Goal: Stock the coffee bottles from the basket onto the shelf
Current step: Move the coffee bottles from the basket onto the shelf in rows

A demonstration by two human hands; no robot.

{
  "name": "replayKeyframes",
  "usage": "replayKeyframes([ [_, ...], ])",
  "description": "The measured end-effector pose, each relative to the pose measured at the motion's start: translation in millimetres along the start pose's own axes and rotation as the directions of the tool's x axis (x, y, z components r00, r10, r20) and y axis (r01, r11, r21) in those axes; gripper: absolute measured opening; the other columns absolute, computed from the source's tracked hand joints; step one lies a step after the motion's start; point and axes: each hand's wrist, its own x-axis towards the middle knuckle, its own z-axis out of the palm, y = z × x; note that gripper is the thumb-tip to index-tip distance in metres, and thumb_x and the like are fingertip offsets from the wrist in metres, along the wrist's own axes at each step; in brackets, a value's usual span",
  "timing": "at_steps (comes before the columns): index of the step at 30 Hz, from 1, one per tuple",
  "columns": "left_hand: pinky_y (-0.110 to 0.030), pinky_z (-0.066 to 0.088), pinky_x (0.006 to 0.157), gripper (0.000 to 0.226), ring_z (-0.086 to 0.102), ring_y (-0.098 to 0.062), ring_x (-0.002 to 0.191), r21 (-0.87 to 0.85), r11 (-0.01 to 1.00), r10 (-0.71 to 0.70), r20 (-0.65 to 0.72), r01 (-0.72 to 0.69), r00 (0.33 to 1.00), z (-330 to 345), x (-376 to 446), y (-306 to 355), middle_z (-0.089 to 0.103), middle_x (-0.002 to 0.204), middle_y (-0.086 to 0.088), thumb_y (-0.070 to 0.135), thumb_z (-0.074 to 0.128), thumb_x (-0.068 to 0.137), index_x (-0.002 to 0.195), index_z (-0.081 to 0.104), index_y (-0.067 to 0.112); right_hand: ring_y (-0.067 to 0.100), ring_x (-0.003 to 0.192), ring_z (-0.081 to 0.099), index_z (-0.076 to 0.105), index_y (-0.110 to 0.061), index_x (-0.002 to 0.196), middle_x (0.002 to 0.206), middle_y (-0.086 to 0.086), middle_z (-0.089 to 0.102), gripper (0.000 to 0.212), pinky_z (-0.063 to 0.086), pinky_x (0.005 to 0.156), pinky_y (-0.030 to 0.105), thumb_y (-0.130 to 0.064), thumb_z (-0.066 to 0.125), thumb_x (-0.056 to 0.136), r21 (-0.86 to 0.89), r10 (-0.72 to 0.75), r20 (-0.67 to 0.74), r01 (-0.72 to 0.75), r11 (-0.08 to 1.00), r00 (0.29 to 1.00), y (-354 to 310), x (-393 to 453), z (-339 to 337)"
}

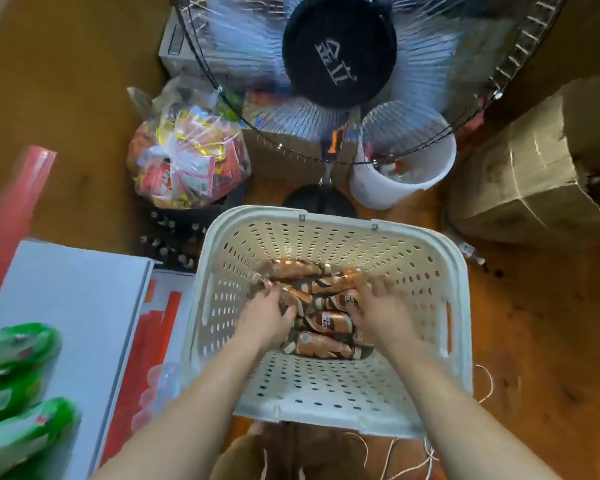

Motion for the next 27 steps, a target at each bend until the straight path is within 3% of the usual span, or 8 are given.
replayKeyframes([
  [2, -0.051, 0.050, 0.113, 0.058, 0.058, -0.037, 0.136, 0.019, 1.000, -0.018, 0.054, 0.017, 0.998, 18, 18, -11, 0.058, 0.151, -0.017, 0.050, 0.052, 0.102, 0.155, 0.045, 0.027, 0.035, 0.167, 0.017, 0.023, -0.025, 0.172, 0.180, 0.008, 0.023, 0.071, 0.023, 0.134, 0.056, -0.059, 0.035, 0.111, -0.024, -0.009, 0.049, 0.010, 1.000, 0.999, 2, 18, 16],
  [4, -0.055, 0.039, 0.124, 0.065, 0.042, -0.037, 0.153, -0.004, 0.997, -0.074, 0.109, 0.075, 0.991, 37, 32, -18, 0.042, 0.167, -0.016, 0.053, 0.050, 0.104, 0.162, 0.034, 0.030, 0.033, 0.168, 0.013, 0.020, -0.028, 0.173, 0.182, 0.005, 0.020, 0.072, 0.011, 0.136, 0.054, -0.062, 0.031, 0.111, -0.063, -0.013, 0.070, 0.017, 0.998, 0.997, 4, 31, 30],
  [7, -0.056, 0.026, 0.131, 0.074, 0.024, -0.034, 0.163, -0.079, 0.978, -0.178, 0.183, 0.195, 0.967, 58, 55, -25, 0.025, 0.177, -0.005, 0.056, 0.050, 0.106, 0.170, 0.021, 0.030, 0.034, 0.169, 0.013, 0.018, -0.032, 0.174, 0.183, 0.003, 0.018, 0.074, 0.008, 0.134, 0.055, -0.062, 0.039, 0.110, -0.029, 0.013, 0.105, -0.010, 1.000, 0.994, 9, 45, 51],
  [12, -0.059, 0.046, 0.117, 0.073, 0.056, -0.034, 0.139, -0.259, 0.915, -0.272, 0.171, 0.310, 0.947, 100, 107, -46, 0.062, 0.149, -0.003, 0.071, 0.050, 0.088, 0.150, 0.049, 0.032, 0.034, 0.169, 0.007, 0.015, -0.040, 0.173, 0.184, 0.002, 0.010, 0.093, 0.001, 0.133, 0.059, -0.079, 0.050, 0.096, -0.090, 0.096, 0.209, -0.078, 0.993, 0.973, 33, 70, 84],
  [15, -0.047, 0.052, 0.109, 0.067, 0.066, -0.032, 0.123, -0.334, 0.894, -0.280, 0.103, 0.299, 0.954, 108, 121, -35, 0.073, 0.131, -0.006, 0.063, 0.056, 0.090, 0.140, 0.059, 0.019, 0.034, 0.169, 0.005, 0.016, -0.041, 0.173, 0.184, 0.001, 0.006, 0.091, 0.004, 0.135, 0.057, -0.073, 0.054, 0.097, -0.081, 0.099, 0.227, -0.082, 0.993, 0.969, 38, 75, 93],
  [18, -0.033, 0.050, 0.088, 0.046, 0.070, -0.022, 0.105, -0.416, 0.858, -0.328, 0.011, 0.302, 0.945, 109, 122, -26, 0.077, 0.113, 0.002, 0.047, 0.071, 0.096, 0.128, 0.064, 0.014, 0.034, 0.167, 0.013, 0.018, -0.041, 0.173, 0.182, 0.004, 0.017, 0.081, 0.011, 0.136, 0.054, -0.059, 0.056, 0.103, -0.100, 0.100, 0.215, -0.080, 0.992, 0.971, 40, 81, 93],
  [24, -0.031, 0.052, 0.082, 0.030, 0.069, -0.021, 0.093, -0.478, 0.773, -0.503, -0.064, 0.416, 0.862, 113, 132, -23, 0.076, 0.099, 0.003, 0.037, 0.082, 0.091, 0.104, 0.072, 0.012, 0.035, 0.166, 0.015, 0.020, -0.042, 0.172, 0.181, 0.004, 0.019, 0.084, 0.008, 0.135, 0.053, -0.035, 0.067, 0.103, -0.085, 0.119, 0.241, -0.101, 0.991, 0.963, 38, 81, 92],
  [27, -0.034, 0.052, 0.092, 0.047, 0.072, -0.031, 0.111, -0.470, 0.743, -0.586, -0.111, 0.477, 0.803, 109, 136, -10, 0.077, 0.117, -0.011, 0.042, 0.080, 0.089, 0.122, 0.068, 0.011, 0.035, 0.166, 0.015, 0.022, -0.042, 0.171, 0.181, 0.003, 0.018, 0.074, 0.012, 0.134, 0.054, -0.037, 0.061, 0.107, -0.053, 0.133, 0.237, -0.124, 0.991, 0.962, 35, 82, 90],
])
